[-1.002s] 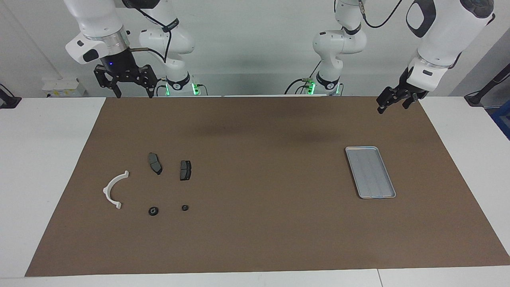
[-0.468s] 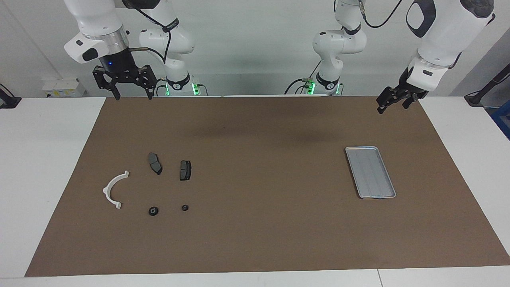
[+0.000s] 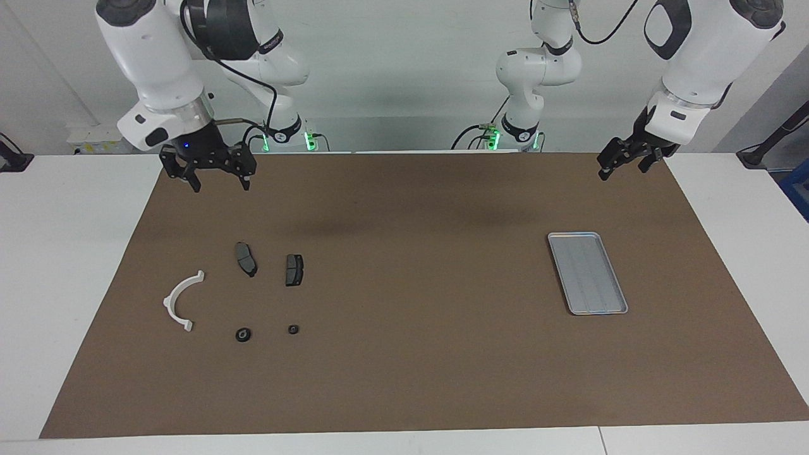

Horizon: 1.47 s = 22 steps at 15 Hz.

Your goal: Pick bearing gear from pile to tray

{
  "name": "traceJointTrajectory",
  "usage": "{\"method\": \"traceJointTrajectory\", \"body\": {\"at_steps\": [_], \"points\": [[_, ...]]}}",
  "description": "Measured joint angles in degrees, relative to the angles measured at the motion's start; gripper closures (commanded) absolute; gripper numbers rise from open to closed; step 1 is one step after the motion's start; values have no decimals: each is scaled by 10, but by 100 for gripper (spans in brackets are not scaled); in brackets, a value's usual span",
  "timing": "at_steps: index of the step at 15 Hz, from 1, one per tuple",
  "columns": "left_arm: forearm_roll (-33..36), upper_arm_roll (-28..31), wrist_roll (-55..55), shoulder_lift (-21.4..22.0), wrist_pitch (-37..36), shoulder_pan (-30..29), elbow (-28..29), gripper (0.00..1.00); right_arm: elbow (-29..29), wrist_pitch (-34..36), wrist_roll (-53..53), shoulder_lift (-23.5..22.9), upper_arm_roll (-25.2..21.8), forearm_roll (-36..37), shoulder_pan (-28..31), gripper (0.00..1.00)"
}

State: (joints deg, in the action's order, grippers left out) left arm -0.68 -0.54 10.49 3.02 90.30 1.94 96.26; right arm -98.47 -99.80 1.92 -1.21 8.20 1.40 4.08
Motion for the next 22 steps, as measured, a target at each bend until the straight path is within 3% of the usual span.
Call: {"method": "traceJointTrajectory", "body": {"at_steps": [7, 15, 22], "points": [[0, 0, 0, 0, 0, 0, 0, 0, 9, -156, 58, -148, 0, 30, -41, 0], [0, 0, 0, 0, 0, 0, 0, 0, 111, -169, 184, -318, 0, 81, -67, 0], [0, 0, 0, 0, 0, 0, 0, 0, 147, -193, 227, -365, -3, 112, -86, 0]]}}
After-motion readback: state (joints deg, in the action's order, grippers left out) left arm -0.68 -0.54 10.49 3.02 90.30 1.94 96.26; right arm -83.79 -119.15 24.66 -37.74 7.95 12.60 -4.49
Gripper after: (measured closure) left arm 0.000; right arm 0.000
